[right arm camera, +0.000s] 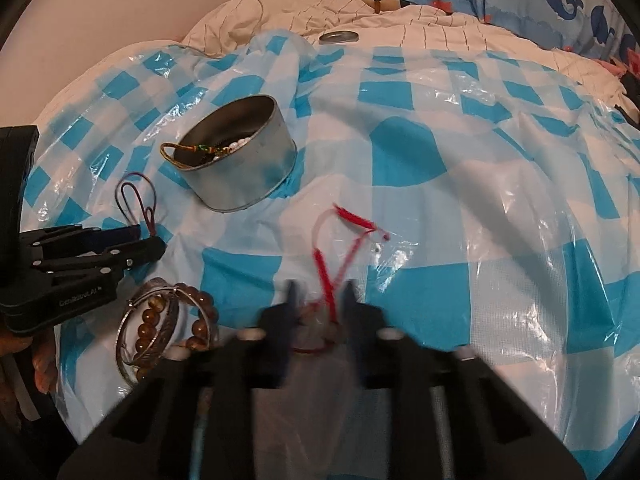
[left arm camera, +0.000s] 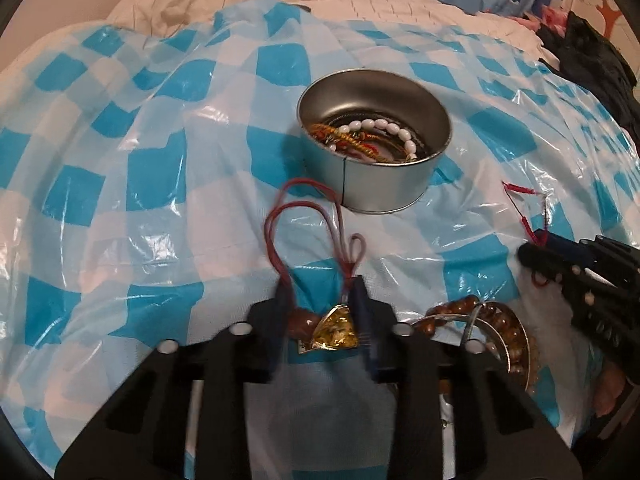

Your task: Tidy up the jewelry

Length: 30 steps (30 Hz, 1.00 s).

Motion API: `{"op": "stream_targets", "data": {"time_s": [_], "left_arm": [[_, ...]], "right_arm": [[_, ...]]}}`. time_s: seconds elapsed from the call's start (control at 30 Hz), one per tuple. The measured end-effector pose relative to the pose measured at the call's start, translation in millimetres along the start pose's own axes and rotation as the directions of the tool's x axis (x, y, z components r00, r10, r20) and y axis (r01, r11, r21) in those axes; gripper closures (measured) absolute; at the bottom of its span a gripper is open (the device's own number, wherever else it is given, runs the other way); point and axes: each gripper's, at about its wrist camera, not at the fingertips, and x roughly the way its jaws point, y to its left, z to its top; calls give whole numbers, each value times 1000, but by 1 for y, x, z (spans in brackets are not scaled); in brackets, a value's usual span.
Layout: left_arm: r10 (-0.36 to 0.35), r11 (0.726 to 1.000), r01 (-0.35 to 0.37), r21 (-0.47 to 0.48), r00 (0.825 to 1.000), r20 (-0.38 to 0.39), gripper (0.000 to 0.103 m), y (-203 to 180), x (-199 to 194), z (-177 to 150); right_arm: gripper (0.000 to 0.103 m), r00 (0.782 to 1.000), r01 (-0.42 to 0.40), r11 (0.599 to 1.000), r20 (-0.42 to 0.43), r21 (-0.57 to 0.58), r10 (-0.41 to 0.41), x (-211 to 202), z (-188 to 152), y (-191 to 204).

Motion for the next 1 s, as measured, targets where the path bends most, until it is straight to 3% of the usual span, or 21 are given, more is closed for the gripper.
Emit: {"op": "stream_targets", "data": {"time_s": [0.2,0.37,0.77,0.9,1.0], "left_arm": [[-111,990,116,-77,992,62,98,14,-20,4],[-139,985,150,-82,981,135,98,17,-42,9],[-143,987,153,-38,970,194,98,5,-59,20],[-159,986,168,-18,957,241,98,-2,-71,32],[-186,980,197,-9,938,293,98,-5,-78,46]], "right_arm": [[89,995,-67,996,73,53,63,-16,5,-7],[89,981,-117,992,164,48,108,-32,12,-5],[89,959,-176,984,229,6,170,-45,20,7],[89,947,-209,978,247,-9,204,-48,28,11],[89,937,-227,974,268,-23,224,-47,41,16]]}}
